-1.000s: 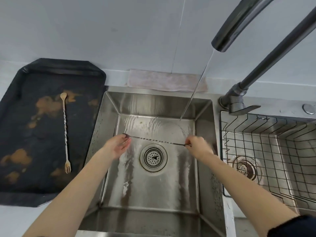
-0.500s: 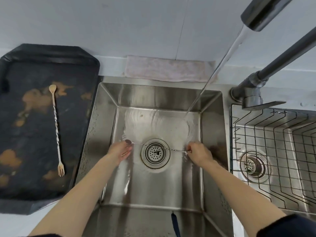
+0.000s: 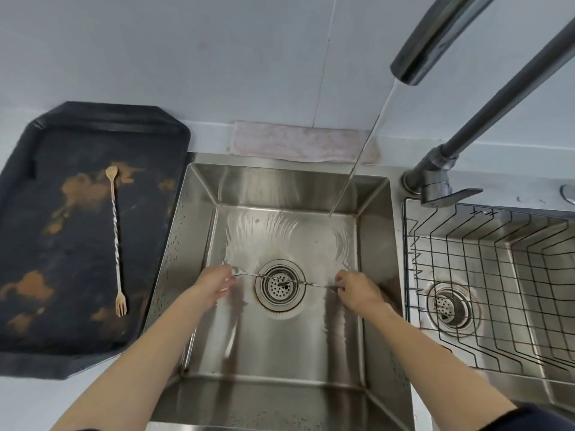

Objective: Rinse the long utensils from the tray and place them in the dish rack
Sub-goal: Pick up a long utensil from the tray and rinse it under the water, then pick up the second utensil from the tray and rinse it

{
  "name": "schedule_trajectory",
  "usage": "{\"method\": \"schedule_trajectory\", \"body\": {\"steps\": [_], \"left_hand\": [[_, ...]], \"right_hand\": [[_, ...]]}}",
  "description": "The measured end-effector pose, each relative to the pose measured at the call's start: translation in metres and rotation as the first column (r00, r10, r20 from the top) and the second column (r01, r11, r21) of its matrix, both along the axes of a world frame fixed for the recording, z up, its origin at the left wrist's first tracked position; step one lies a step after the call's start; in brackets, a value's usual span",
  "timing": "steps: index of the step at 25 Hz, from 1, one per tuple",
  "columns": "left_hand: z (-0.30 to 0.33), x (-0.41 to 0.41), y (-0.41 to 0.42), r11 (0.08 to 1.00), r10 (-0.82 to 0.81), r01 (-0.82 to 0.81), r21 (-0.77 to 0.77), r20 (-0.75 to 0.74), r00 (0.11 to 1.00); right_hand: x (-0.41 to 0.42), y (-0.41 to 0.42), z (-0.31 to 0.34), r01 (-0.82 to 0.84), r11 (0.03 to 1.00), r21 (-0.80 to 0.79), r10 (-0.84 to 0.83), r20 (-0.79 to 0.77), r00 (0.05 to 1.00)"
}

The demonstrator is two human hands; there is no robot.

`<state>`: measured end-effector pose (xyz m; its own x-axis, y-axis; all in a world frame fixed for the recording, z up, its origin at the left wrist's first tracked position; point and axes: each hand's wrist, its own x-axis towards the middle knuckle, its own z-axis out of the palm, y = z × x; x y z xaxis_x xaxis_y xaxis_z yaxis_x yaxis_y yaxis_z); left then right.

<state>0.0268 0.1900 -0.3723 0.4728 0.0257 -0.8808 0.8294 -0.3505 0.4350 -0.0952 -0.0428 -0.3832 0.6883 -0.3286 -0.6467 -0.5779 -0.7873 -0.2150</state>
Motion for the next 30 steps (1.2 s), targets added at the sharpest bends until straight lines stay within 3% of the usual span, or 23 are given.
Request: {"method": "schedule_trajectory", "body": {"steps": [5, 12, 18, 21, 25, 30], "left_hand": [[0.037, -0.007, 0.004, 0.977, -0.211, 0.209, 0.029, 0.092, 0.973], [0.099, -0.020, 0.022, 0.902, -0.412, 0.429, 0.038, 0.369, 0.833], [0.133, -0.013, 0.068, 0.903, -0.408, 0.410, 0.128, 0.551, 0.728], [0.137, -0.006, 0.104, 0.909, -0.414, 0.358, 0.215, 0.564, 0.714], [0.133, 0.007, 0.148, 0.827, -0.551, 0.327, 0.457, 0.548, 0.629], [0.122, 0.035, 0.177, 0.780, -0.607, 0.334, 0.529, 0.511, 0.609]], "right_hand": [[-0.003, 0.016, 0.035, -0.131, 0.989, -0.062, 0.132, 0.011, 0.991], [-0.002, 0.053, 0.096, -0.164, 0.981, -0.104, 0.183, 0.215, 0.959], [0.012, 0.119, 0.121, -0.163, 0.987, 0.001, 0.152, 0.356, 0.922], [0.023, 0.159, 0.127, -0.194, 0.978, 0.076, 0.148, 0.400, 0.904], [0.043, 0.205, 0.135, -0.239, 0.968, 0.079, 0.178, 0.457, 0.872], [0.075, 0.249, 0.138, -0.273, 0.961, 0.048, 0.217, 0.485, 0.847]]}}
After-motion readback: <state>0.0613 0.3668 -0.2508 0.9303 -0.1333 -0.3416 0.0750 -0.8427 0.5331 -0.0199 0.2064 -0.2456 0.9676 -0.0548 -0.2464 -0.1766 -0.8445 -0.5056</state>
